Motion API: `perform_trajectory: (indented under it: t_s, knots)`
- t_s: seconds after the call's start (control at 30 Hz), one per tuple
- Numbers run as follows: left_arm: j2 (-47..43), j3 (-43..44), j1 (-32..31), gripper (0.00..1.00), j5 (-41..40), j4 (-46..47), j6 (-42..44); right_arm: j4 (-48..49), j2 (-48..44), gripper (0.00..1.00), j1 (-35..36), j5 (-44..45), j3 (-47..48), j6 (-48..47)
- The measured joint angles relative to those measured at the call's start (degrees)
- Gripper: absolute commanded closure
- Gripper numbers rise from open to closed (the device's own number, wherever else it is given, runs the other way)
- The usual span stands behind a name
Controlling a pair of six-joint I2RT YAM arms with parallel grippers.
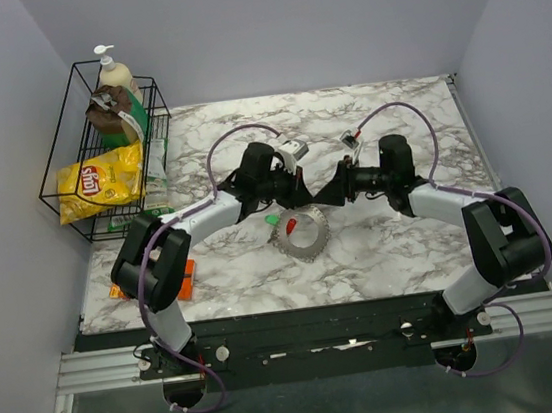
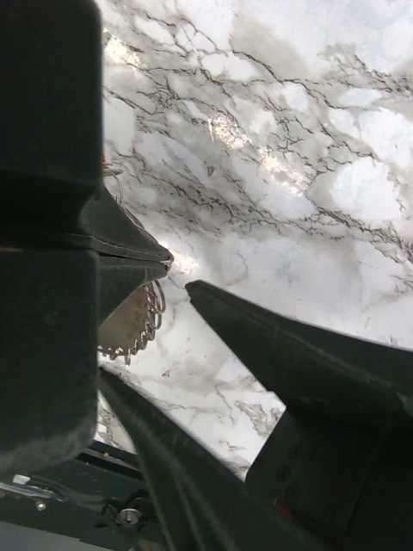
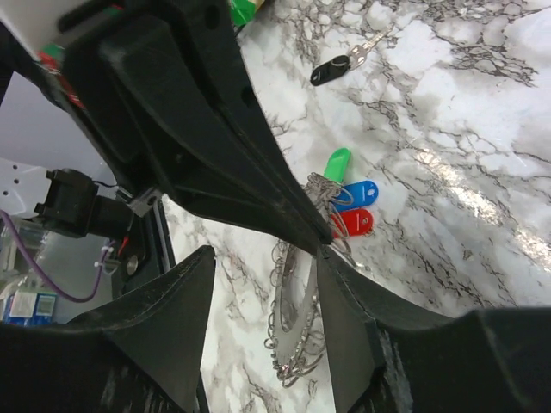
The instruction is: Put the keys on the keyring
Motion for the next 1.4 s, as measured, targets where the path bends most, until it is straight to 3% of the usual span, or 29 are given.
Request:
perform_trajectory:
  t_s: [0.27, 0.37, 0.4, 0.43, 0.53, 0.67, 1.0, 1.2, 1.4]
  knots:
    - [10.23, 6.54, 0.0, 1.0, -2.36, -2.34, -0.44, -1.7, -1.31, 0.4, 0.0, 3.48, -1.31, -0.28]
    - [13.22, 9.01, 0.0, 0.92, -3.48, -3.56, -0.57, -2.71, -2.49, 0.39, 0.0, 5.07, -1.51, -0.55]
    - [13.84, 9.53, 0.0, 0.87, -3.87, -3.82, -0.61, -3.13, -2.89, 0.39, 0.0, 5.64, -1.53, -0.7]
    - [14.45, 10.1, 0.0, 0.73, -4.26, -4.17, -0.68, -3.48, -3.26, 0.39, 0.0, 6.08, -1.53, -0.83]
    - [15.63, 11.08, 0.04, 0.47, -5.05, -4.52, -1.16, -4.66, -4.17, 0.39, 0.0, 7.39, -1.55, -1.11]
    - [15.76, 11.19, 0.2, 0.29, -6.05, -4.15, -2.43, -5.99, -4.76, 0.39, 0.0, 8.68, -1.53, -1.36]
    - [10.34, 4.94, 6.21, 0.24, -6.64, 0.83, -8.66, -7.61, -4.68, 0.41, 0.02, 10.45, -0.5, 0.68]
    - [4.7, 0.46, 13.55, 0.26, -6.6, 2.08, -12.9, -11.93, 1.27, 0.45, 1.09, 12.33, 7.3, 3.28]
    - [3.17, -1.86, 14.21, 0.27, -5.84, 2.4, -14.64, -16.92, 7.17, 0.52, 4.96, 14.71, 14.27, 6.43]
